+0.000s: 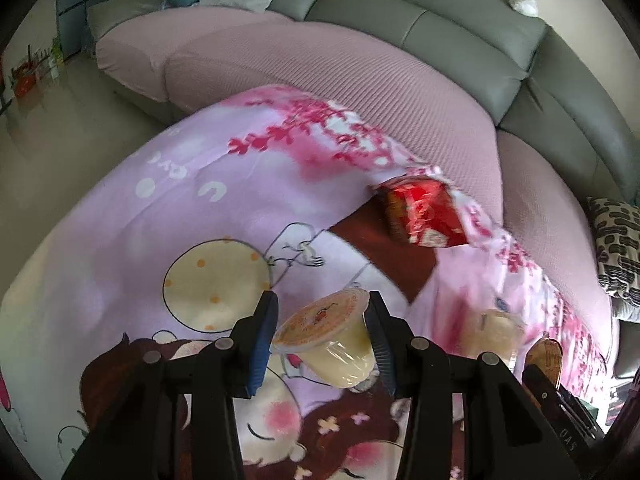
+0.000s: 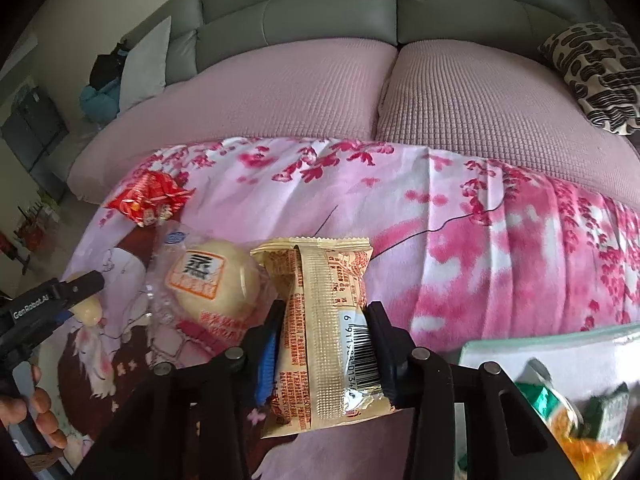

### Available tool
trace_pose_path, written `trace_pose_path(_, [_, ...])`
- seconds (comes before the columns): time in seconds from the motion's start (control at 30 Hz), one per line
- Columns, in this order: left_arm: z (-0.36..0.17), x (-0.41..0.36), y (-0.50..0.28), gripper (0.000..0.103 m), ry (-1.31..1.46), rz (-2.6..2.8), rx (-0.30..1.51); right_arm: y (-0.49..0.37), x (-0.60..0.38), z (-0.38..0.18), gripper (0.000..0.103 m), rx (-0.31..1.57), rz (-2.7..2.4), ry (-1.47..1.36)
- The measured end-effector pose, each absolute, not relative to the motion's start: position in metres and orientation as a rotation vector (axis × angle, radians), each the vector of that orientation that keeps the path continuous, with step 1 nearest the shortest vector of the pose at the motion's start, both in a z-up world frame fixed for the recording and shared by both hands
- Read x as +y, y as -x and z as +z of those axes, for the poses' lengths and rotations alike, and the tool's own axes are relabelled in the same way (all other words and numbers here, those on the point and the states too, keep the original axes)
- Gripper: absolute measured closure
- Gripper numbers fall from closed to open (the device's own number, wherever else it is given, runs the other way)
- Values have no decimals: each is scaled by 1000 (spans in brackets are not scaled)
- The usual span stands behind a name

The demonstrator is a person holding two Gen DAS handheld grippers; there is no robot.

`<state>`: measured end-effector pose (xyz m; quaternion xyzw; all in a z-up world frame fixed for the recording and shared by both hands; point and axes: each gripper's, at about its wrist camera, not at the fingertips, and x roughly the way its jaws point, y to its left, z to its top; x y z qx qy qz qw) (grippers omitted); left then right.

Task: Organize snacks
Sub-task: 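Carry the jelly cup and tan cake pack over the tray with both tools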

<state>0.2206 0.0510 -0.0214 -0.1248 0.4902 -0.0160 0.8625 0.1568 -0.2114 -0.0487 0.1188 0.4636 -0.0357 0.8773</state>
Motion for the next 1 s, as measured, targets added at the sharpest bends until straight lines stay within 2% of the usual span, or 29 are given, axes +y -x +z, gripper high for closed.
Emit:
trace_pose_path(0.37, [27, 35, -192, 57, 243, -97, 952, -104, -210, -6, 60, 908, -84, -295])
trace_pose_path(1.0, [77, -17, -135, 57, 133, -260, 862, -15, -240, 30, 60, 834, -201, -373])
